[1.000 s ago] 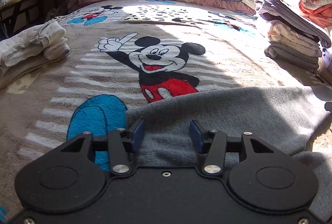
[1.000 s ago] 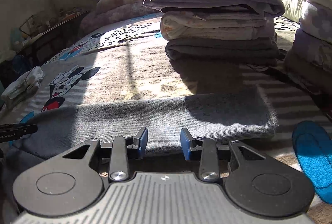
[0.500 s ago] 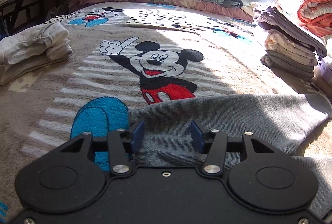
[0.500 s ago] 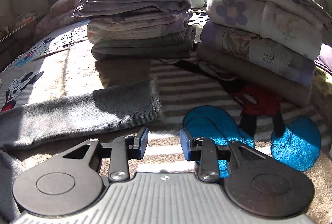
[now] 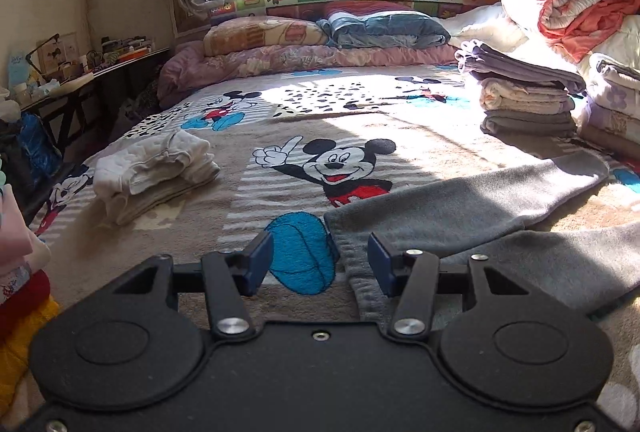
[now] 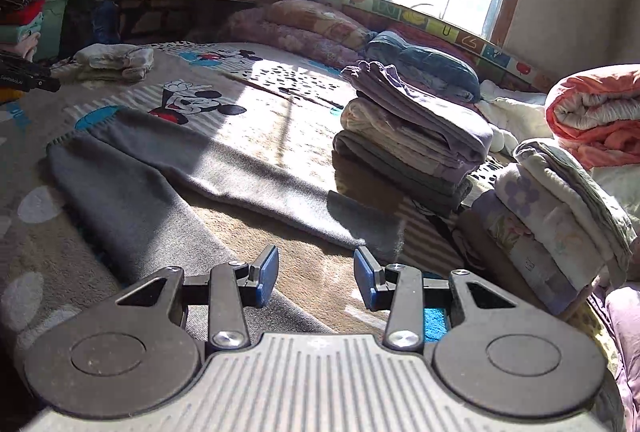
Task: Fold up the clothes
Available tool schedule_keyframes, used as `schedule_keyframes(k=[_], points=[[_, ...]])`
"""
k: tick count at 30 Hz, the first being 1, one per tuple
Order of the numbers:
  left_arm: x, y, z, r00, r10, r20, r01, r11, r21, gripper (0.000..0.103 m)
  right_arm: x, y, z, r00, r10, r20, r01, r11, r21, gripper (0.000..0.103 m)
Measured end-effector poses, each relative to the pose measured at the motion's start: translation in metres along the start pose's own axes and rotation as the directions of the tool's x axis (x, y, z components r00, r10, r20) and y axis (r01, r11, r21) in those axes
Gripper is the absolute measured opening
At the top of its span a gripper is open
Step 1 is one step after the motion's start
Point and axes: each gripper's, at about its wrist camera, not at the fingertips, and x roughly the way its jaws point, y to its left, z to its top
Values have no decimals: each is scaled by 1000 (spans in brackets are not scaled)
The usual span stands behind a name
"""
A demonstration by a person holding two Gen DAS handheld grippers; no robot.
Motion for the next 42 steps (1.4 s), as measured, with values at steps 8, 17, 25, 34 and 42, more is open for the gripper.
schedule_keyframes(k=[8, 17, 25, 34, 42], points=[[-5, -52, -54, 1000, -1, -29, 16, 857, 516, 51, -10, 40, -31, 996, 34, -84, -49, 982, -181, 42], [11, -82, -92, 1000, 25, -6, -13, 680, 733, 51, 5, 69, -90, 980, -34, -196, -53, 906, -421, 42], [19, -86, -103, 997, 48, 64, -80, 613, 786, 51, 12, 61, -107, 985, -109, -133, 32, 876, -482, 42], [25, -92, -111, 989, 64, 134, -147, 556, 818, 41, 24, 59, -110, 983, -153, -104, 78, 853, -515, 25], [18, -101, -121, 980, 73, 185, -197, 483, 853, 36, 19, 48, -96, 985, -125, -121, 69, 919, -387, 7]])
